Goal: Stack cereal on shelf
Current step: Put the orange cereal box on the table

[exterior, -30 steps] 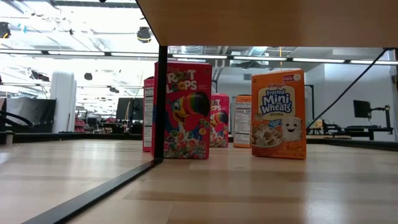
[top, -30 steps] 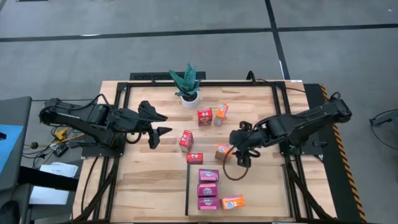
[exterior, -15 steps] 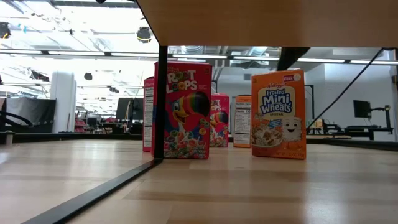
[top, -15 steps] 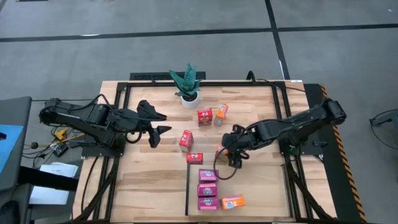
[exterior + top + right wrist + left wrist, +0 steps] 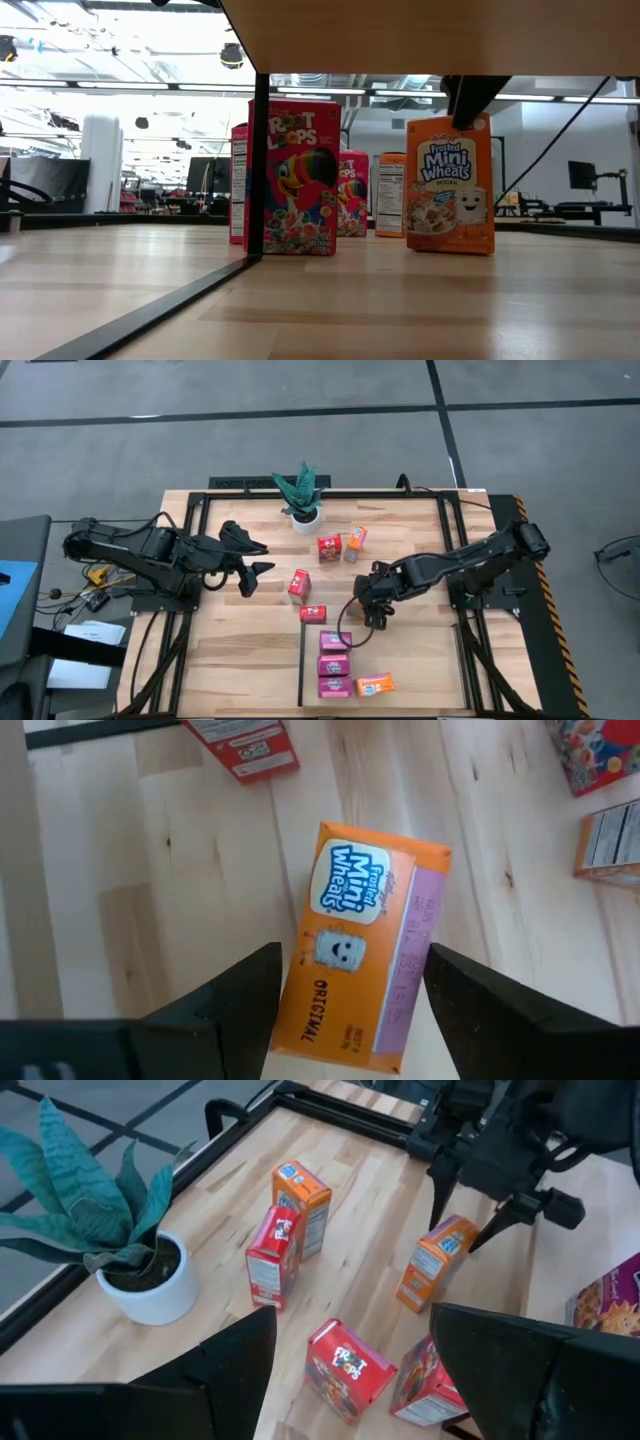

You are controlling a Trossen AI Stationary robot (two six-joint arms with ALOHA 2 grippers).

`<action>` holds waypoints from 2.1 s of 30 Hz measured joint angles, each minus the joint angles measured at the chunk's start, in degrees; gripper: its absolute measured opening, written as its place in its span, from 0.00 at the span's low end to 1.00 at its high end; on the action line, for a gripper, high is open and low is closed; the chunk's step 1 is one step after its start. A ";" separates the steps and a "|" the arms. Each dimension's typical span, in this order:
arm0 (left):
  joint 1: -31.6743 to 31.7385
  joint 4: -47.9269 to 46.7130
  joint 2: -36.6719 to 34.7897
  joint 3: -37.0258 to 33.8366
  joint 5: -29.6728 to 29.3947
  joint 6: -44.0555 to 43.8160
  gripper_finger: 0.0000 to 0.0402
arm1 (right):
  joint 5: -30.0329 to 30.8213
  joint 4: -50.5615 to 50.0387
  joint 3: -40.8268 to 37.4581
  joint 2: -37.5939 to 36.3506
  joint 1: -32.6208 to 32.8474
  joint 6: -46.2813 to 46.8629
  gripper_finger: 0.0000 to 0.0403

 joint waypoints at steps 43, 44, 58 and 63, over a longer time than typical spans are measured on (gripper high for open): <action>0.00 -2.11 0.01 0.00 0.03 0.94 0.64 | -1.02 -29.11 31.03 -9.96 10.17 11.10 0.30; 0.00 -2.11 0.00 0.00 0.01 0.94 0.64 | -1.03 -30.03 31.82 -9.13 11.47 11.98 0.30; 0.00 -2.09 -0.01 0.00 0.03 0.92 0.64 | 0.75 -33.62 42.26 4.19 20.76 14.19 0.30; 0.00 -2.12 -0.01 0.00 0.03 0.92 0.64 | 2.37 -34.78 43.81 7.42 22.02 14.10 0.30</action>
